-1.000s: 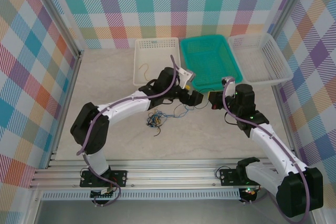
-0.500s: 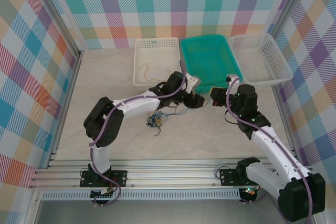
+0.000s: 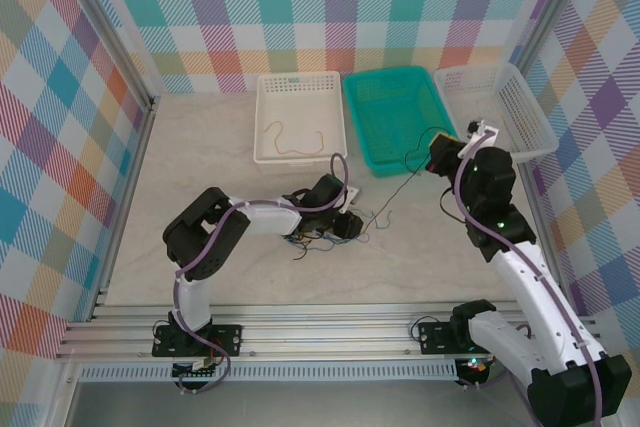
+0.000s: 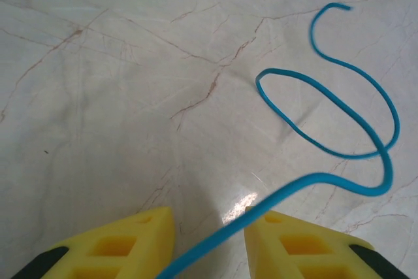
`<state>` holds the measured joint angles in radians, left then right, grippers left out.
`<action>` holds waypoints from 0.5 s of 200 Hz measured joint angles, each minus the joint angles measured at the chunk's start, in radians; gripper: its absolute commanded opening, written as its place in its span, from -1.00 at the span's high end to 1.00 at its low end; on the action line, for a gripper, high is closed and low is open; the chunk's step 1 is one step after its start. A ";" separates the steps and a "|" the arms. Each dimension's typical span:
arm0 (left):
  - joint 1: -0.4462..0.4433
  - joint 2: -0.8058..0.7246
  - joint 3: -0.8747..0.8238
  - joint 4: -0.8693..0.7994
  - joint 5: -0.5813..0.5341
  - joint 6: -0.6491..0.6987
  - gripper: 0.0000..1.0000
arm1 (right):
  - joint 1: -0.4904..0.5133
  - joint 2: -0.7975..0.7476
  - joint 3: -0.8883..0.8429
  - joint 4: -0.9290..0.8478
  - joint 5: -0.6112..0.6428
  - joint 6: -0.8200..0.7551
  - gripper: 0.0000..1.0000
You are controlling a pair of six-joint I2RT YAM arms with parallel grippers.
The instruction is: Untangle the cables
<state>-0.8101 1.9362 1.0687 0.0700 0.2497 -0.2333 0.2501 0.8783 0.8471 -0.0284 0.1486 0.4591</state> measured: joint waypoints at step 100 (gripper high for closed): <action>0.009 -0.040 -0.100 0.121 -0.032 -0.042 0.22 | -0.145 0.071 0.312 -0.067 0.065 -0.112 1.00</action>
<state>-0.8009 1.8957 0.9691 0.1909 0.2176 -0.2756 0.1047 0.9489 1.1587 -0.0956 0.2134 0.3473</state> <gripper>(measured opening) 0.387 0.054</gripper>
